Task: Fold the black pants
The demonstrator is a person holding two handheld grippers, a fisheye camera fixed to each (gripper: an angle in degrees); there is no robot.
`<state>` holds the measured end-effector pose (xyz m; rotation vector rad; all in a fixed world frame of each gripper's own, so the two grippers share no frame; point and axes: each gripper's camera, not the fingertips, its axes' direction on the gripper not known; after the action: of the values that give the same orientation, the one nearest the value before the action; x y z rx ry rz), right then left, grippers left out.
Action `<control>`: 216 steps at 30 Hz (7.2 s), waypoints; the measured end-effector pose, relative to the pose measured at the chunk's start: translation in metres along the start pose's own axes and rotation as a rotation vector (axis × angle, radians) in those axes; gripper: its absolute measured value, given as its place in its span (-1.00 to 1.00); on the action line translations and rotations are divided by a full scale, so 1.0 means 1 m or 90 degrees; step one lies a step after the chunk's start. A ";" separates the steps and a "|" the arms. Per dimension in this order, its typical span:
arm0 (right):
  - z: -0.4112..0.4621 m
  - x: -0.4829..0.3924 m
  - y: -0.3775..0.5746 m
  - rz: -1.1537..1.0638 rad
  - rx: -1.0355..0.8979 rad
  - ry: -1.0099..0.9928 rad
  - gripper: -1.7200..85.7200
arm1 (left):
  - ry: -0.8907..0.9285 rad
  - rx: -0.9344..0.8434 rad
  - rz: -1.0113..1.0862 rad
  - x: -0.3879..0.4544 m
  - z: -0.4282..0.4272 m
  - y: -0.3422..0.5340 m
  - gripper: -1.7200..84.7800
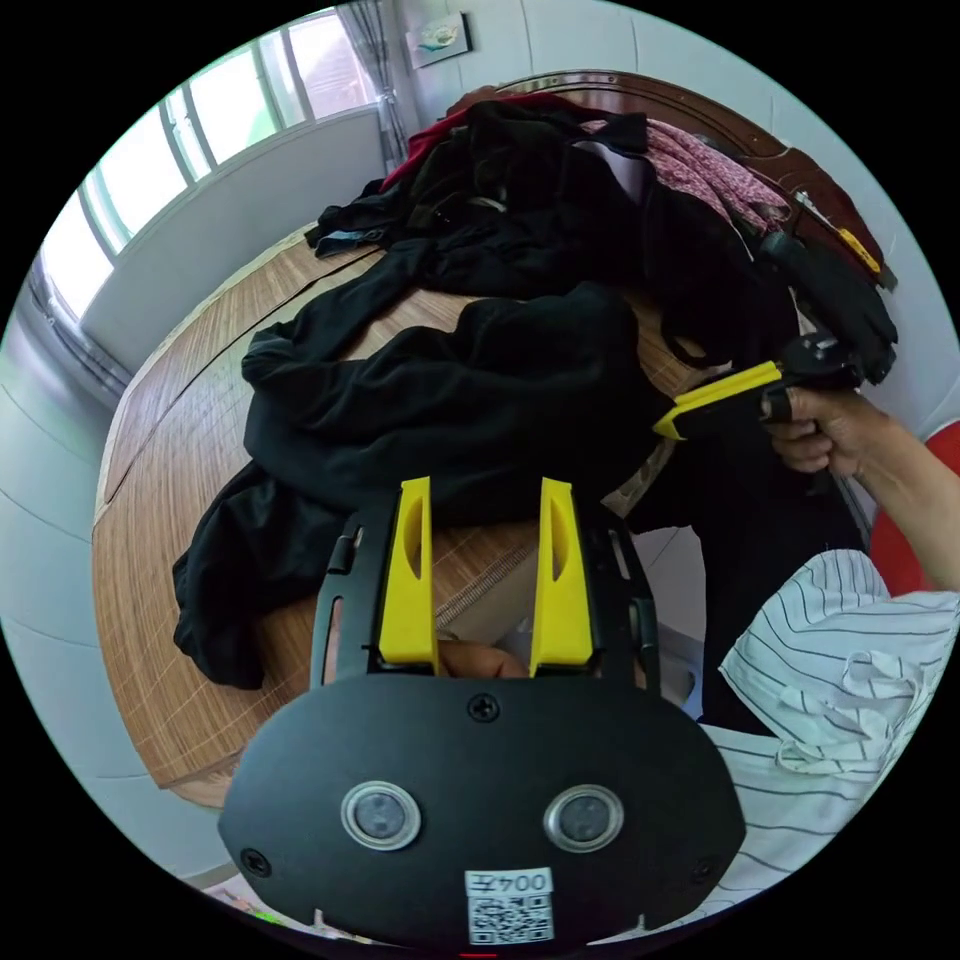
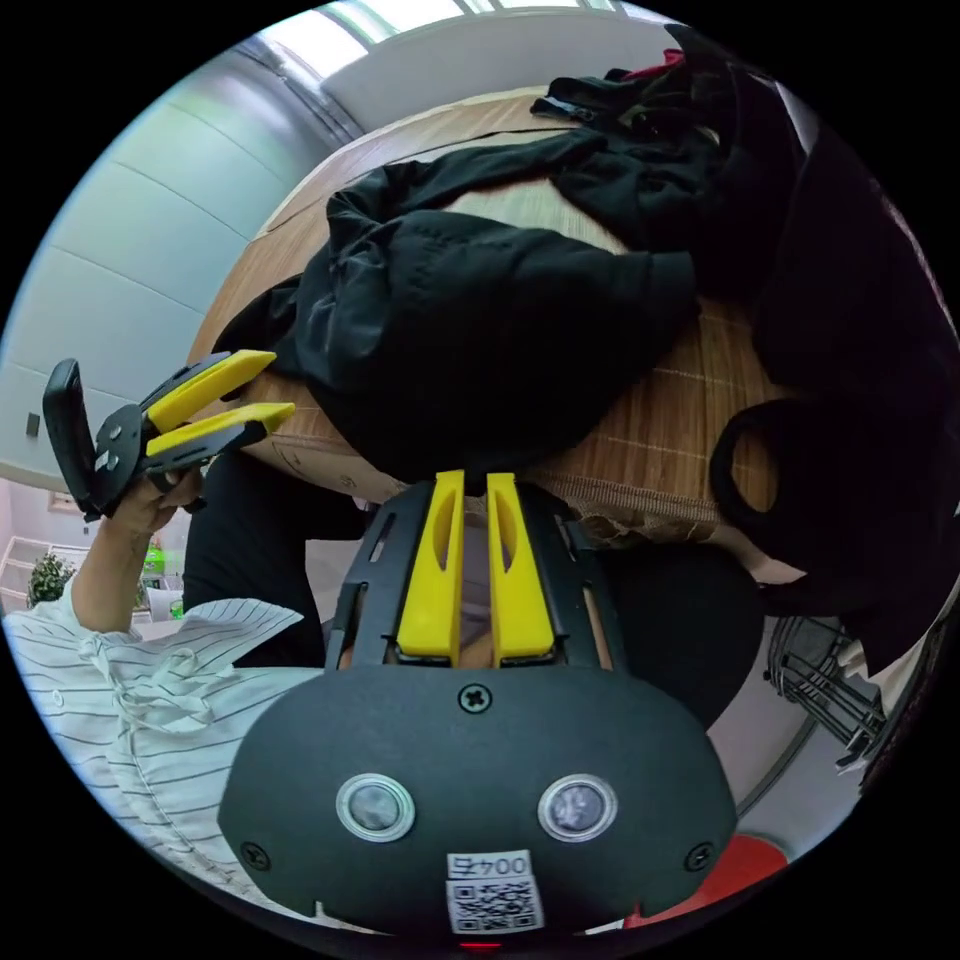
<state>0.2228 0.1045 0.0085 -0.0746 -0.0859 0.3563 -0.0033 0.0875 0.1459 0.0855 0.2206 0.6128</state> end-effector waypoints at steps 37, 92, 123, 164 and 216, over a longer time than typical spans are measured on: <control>-0.162 -0.080 -0.081 -0.315 -0.036 -0.011 -0.87 | -0.114 0.135 0.233 0.114 -0.008 -0.184 -0.67; 0.089 -0.094 0.119 -0.109 0.120 0.123 -0.87 | 0.163 -0.006 0.010 0.143 -0.043 -0.525 -0.93; -0.454 -0.516 0.359 -0.395 0.676 0.459 -0.94 | -0.136 0.456 0.132 0.328 -0.721 -0.539 -0.97; -0.016 -0.244 -0.234 -0.159 0.197 0.319 -0.84 | -0.025 0.043 -0.286 -0.181 -0.124 -0.719 -0.86; -0.012 0.069 -0.044 -0.135 -0.181 0.010 -0.65 | 0.123 -0.022 -0.105 -0.130 -0.079 -0.118 -0.60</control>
<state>0.3038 0.0867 0.0058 -0.3474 -0.1279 0.1291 -0.0589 -0.0826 0.0756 -0.0253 0.3997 0.4608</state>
